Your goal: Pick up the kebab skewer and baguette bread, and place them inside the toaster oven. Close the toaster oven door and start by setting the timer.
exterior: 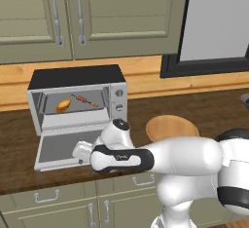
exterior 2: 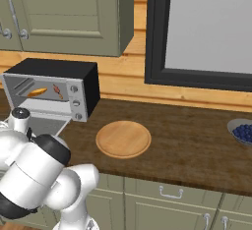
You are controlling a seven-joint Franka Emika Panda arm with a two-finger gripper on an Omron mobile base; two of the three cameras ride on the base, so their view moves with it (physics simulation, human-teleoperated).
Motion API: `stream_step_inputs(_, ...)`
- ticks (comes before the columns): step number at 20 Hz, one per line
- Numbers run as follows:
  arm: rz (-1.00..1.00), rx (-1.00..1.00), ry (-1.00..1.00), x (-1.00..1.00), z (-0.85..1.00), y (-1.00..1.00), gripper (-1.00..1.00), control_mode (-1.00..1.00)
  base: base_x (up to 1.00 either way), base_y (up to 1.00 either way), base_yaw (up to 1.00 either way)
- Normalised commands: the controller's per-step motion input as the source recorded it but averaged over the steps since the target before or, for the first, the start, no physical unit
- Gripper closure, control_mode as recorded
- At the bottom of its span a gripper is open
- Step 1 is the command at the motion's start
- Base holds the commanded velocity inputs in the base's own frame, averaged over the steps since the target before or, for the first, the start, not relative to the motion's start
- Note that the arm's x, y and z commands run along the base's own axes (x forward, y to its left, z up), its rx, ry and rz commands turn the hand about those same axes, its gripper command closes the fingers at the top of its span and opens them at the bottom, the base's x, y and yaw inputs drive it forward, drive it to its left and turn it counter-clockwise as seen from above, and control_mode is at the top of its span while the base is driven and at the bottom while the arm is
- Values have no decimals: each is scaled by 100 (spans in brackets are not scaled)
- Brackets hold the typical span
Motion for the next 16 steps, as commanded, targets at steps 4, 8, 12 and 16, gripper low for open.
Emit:
stream_step_inputs(4,22,-13,20,-6,9,27,-100,-100,0,0,0)
stream_step_inputs(8,20,-21,1,0,0,16,-100,-100,0,0,0)
stream_step_inputs(12,13,-23,0,0,0,24,-100,-100,0,0,0)
stream_step_inputs(16,6,-15,-9,0,-3,15,-100,-100,0,0,0)
